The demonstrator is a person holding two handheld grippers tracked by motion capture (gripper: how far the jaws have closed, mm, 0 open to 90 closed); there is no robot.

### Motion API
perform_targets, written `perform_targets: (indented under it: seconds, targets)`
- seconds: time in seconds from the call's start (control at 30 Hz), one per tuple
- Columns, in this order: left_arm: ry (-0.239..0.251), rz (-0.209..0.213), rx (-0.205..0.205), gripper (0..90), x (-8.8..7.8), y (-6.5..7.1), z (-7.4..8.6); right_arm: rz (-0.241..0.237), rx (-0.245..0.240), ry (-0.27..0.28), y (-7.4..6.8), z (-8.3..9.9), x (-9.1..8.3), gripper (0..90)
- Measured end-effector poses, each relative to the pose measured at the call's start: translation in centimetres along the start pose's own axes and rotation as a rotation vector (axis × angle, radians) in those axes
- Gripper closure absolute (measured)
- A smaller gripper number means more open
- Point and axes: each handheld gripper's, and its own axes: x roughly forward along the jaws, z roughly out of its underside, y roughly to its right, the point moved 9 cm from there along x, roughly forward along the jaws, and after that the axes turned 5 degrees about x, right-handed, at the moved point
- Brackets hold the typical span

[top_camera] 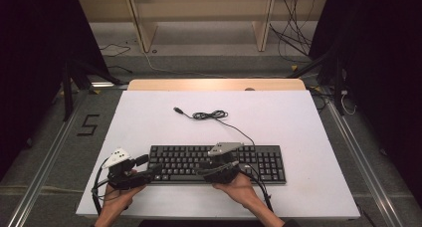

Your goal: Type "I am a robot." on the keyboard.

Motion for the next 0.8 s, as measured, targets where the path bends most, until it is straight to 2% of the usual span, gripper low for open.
perform_targets:
  seconds: [0.2, 0.33, 0.47, 0.8]
  targets:
    - [0.013, 0.005, 0.004, 29.1, -0.1, 0.1, -0.1, 0.002, -0.025, -0.025, -0.2, 0.8, 0.3, 82.7]
    - [0.011, 0.005, 0.005, 29.1, 0.0, 0.1, -0.1, 0.008, -0.037, -0.044, -0.2, 1.3, 0.6, 87.0]
    - [0.009, 0.008, 0.012, 29.2, -0.1, 0.2, -0.1, 0.028, -0.045, -0.062, 0.0, 1.8, 1.0, 89.9]
    - [0.011, 0.015, 0.020, 29.2, 0.0, 0.3, -0.1, 0.057, -0.047, -0.093, 0.6, 2.4, 1.6, 90.0]
